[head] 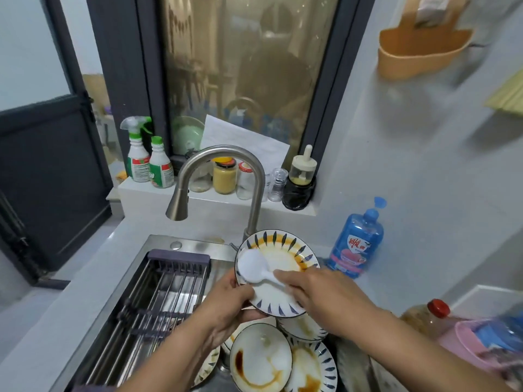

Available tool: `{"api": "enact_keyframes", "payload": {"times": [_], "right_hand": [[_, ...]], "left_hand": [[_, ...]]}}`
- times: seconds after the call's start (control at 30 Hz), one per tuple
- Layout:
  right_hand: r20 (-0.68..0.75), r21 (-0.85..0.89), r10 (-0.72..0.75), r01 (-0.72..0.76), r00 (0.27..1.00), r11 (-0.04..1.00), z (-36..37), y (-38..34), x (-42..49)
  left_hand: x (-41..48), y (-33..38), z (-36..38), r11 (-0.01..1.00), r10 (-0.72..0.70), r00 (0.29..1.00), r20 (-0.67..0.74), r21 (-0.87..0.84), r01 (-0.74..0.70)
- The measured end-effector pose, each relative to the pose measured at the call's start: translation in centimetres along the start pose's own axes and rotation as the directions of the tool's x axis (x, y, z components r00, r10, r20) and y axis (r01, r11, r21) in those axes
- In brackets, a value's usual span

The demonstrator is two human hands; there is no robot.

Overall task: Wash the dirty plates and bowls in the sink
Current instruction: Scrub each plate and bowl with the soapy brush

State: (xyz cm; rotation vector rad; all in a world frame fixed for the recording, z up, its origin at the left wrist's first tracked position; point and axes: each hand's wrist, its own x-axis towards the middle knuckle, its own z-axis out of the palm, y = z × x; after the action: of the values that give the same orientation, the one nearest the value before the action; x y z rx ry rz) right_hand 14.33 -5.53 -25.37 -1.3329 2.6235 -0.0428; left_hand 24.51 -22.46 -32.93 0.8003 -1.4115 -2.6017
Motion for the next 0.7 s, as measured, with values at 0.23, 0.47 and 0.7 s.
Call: {"api": "enact_keyframes", "payload": {"times": [0.23,0.47,0.7], "right_hand": [[-0.084,-0.061,0.072,-0.077,0.994,0.995,-0.9,-0.3,-1.1],[-0.074,-0.017,0.242,-0.244,0.967,0.970,-1.0,0.9,-4.2],[0.026,0.044,0.149,-0.150,0.989,0.988,1.4,-2.8,-6.0]], "left_hand": [[-1.4,-0.9,0.8,0.998,0.037,0.998,0.057,-0.055,-0.034],[-1.2,-0.8,0.3,0.963,0.113,0.992,-0.052,-0.240,-0.122],[-1.7,-1.6,1.6,0.968,0.126,0.985,-0.117,-0.202,-0.148]]}}
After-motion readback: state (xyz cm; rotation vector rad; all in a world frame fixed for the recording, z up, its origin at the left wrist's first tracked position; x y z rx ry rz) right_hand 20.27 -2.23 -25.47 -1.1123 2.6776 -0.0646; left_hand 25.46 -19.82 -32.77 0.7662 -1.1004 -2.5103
